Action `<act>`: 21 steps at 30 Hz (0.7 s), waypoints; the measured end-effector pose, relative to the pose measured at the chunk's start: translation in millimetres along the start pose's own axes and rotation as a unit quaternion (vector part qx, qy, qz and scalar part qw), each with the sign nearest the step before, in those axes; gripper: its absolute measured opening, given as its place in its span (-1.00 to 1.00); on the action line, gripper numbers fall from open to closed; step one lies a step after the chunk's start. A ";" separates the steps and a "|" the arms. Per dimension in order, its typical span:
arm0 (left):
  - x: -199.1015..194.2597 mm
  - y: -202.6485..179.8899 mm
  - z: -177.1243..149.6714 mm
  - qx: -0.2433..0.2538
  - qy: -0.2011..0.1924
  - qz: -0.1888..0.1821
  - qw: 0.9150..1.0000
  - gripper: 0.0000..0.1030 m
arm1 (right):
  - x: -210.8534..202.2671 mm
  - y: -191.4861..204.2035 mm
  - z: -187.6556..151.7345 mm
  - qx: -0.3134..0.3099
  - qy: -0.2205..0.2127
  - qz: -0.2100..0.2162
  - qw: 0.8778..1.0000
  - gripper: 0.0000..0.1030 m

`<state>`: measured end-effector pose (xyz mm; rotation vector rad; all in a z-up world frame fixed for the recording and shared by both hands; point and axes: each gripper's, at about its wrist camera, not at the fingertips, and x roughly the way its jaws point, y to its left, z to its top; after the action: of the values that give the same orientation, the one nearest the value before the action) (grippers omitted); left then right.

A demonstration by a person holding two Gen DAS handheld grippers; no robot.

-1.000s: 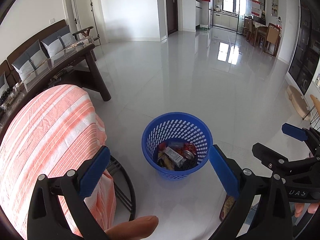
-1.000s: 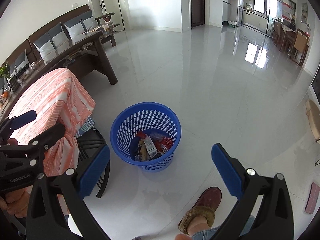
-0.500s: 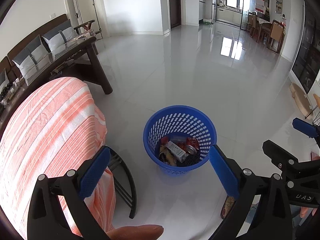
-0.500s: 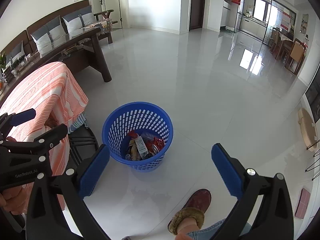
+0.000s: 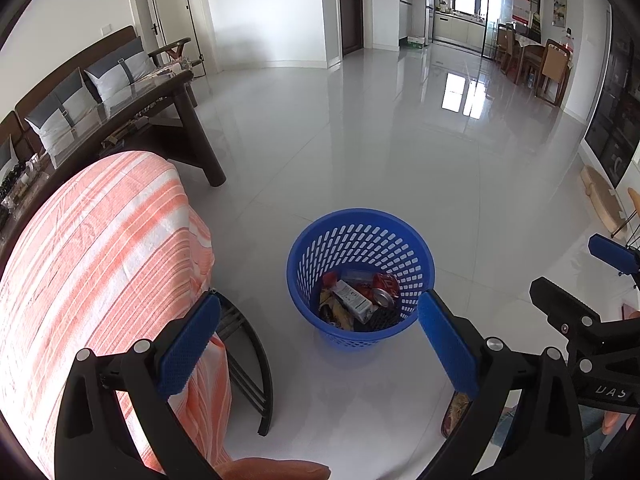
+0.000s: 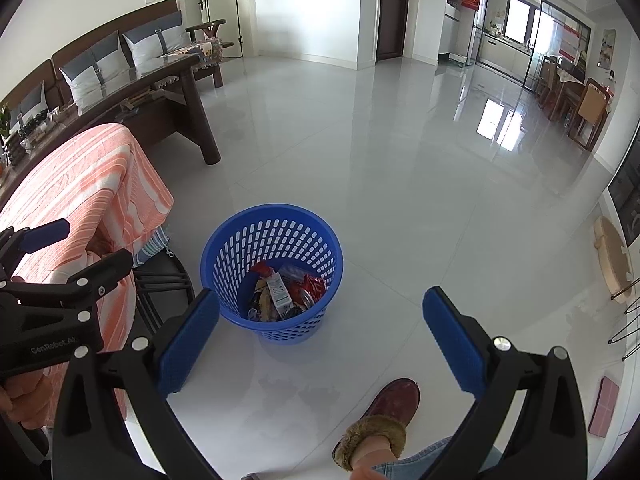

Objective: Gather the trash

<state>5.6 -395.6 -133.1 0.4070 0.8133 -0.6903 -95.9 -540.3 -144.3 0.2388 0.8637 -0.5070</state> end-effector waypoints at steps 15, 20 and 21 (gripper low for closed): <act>-2.1 -1.7 -2.8 -0.014 -0.012 0.001 1.000 0.90 | 3.1 -2.1 -0.5 0.003 0.003 -0.006 1.000 0.91; -4.6 -5.5 -3.3 -0.009 -0.009 -0.006 1.000 0.90 | 3.9 -4.1 -1.0 0.008 0.004 -0.007 1.000 0.91; -4.2 -5.3 -2.5 -0.011 -0.004 -0.011 1.000 0.90 | 3.9 -5.0 -1.3 0.008 0.004 -0.009 1.000 0.91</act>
<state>-1.4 -396.2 -131.8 0.3761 0.8189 -0.7014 -97.2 -545.3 -148.1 0.2489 0.8699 -0.5301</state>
